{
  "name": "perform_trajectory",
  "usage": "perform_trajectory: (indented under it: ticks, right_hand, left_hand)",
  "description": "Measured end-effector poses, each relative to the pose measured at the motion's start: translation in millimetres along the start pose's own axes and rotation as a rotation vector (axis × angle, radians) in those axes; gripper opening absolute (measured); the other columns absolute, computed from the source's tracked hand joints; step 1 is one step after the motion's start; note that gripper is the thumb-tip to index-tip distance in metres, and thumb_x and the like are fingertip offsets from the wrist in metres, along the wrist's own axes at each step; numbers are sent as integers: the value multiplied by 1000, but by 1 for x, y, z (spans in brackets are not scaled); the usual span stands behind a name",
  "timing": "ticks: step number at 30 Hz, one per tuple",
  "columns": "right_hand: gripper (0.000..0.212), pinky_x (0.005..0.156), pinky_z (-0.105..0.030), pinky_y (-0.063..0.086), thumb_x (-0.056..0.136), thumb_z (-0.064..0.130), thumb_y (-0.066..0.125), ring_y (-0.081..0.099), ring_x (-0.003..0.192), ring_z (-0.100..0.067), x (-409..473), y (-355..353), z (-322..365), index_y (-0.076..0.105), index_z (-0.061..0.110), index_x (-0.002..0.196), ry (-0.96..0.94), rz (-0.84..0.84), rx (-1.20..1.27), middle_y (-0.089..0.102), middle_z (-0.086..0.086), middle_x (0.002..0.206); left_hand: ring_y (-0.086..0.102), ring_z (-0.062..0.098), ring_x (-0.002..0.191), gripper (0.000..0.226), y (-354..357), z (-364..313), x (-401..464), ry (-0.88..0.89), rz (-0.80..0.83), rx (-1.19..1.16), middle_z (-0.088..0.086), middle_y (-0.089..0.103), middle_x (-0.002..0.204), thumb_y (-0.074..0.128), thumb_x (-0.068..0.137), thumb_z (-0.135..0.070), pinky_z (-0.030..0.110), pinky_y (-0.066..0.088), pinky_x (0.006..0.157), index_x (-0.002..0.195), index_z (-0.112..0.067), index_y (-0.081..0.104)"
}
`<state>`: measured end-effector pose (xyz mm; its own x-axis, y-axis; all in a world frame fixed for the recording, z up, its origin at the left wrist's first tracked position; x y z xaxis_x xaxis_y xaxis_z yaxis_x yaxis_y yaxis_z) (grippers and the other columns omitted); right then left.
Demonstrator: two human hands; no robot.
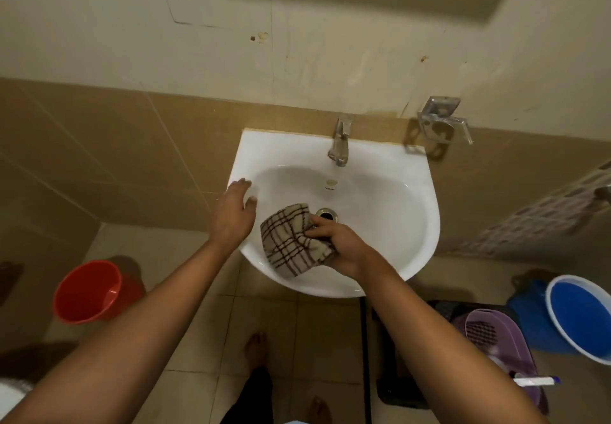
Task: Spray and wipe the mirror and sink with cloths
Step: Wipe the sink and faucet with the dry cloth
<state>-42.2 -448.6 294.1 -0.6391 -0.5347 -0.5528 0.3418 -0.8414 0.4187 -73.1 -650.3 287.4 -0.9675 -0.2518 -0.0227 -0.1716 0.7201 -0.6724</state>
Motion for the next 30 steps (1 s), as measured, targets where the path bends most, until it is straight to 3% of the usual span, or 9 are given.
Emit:
perform_trajectory:
  ticks: [2, 4, 5, 8, 12, 18, 22, 26, 30]
  right_hand:
    - [36, 83, -42, 50, 87, 11, 42, 64, 93, -27, -13, -6, 0, 69, 17, 109, -27, 48, 245, 68, -9, 107]
    - [34, 81, -41, 49, 87, 27, 45, 63, 91, -28, -29, -11, 0, 74, 15, 101, -56, 88, 347, 66, -10, 105]
    - [37, 83, -43, 49, 89, 36, 47, 63, 94, -29, -34, -11, 0, 73, 14, 105, -68, 115, 358, 66, -11, 109]
    - [51, 90, -48, 50, 83, 43, 64, 62, 107, -33, -47, -9, 0, 65, 9, 122, -134, 165, 312, 63, -17, 121]
    - [51, 90, -46, 51, 80, 20, 67, 63, 106, -31, -58, -9, -3, 57, 6, 128, -191, 121, 176, 63, -17, 121]
    - [31, 88, -43, 56, 90, 21, 58, 67, 103, -25, -72, -27, -9, 61, 17, 120, -163, -194, -295, 71, -5, 113]
    - [32, 93, -42, 55, 83, 18, 72, 67, 102, -18, -70, -44, -16, 64, 19, 114, -176, -344, -485, 71, 1, 111]
    - [29, 87, -44, 57, 86, 12, 66, 65, 103, -22, -64, -53, -21, 62, 15, 114, -163, -513, -517, 68, -2, 111]
    - [24, 89, -43, 56, 84, 16, 68, 65, 99, -20, -55, -50, -25, 60, 17, 106, -155, -670, -554, 68, -1, 107]
  left_hand:
    - [49, 28, 131, 43, 6, -6, -22, -238, 42, -383, 6, 61, 129, 53, 99, -30, 30, 39, 100, 134, -5, 56]
    - [63, 28, 109, 60, 18, -21, -47, -442, 154, -789, 2, 67, 102, 54, 93, -52, 29, 45, 86, 129, -4, 59]
    - [66, 28, 101, 71, 23, -29, -57, -483, 243, -927, 5, 68, 100, 51, 90, -61, 33, 47, 85, 129, -2, 58]
    - [65, 35, 111, 71, 35, -58, -88, -451, 420, -1149, 20, 68, 118, 36, 96, -61, 46, 48, 96, 125, -1, 62]
    - [58, 39, 121, 48, 52, -76, -119, -442, 463, -1321, 23, 61, 129, 49, 98, -36, 56, 42, 105, 132, -4, 57]
    - [68, 34, 106, 31, 48, -64, -129, -473, 308, -1064, 21, 69, 116, 58, 91, 0, 49, 53, 95, 122, 1, 62]
    - [71, 29, 99, 27, 46, -67, -119, -437, 347, -896, 16, 73, 107, 58, 91, 0, 42, 57, 86, 117, -2, 64]
    - [73, 29, 93, 29, 52, -62, -108, -427, 445, -724, 14, 75, 103, 71, 82, -4, 42, 60, 80, 111, -6, 66]
    - [68, 24, 96, 38, 59, -54, -86, -341, 352, -496, 9, 71, 104, 75, 75, 0, 39, 58, 81, 111, -6, 64]
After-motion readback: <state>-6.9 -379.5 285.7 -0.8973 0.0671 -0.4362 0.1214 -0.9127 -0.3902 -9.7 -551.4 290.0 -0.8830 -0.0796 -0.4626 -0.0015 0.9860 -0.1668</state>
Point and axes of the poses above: each hand's wrist, its own x-axis towards the middle knuckle, its own y-axis out of the palm, z = x × y, the point moved 5 cm from there along x, towards the middle knuckle
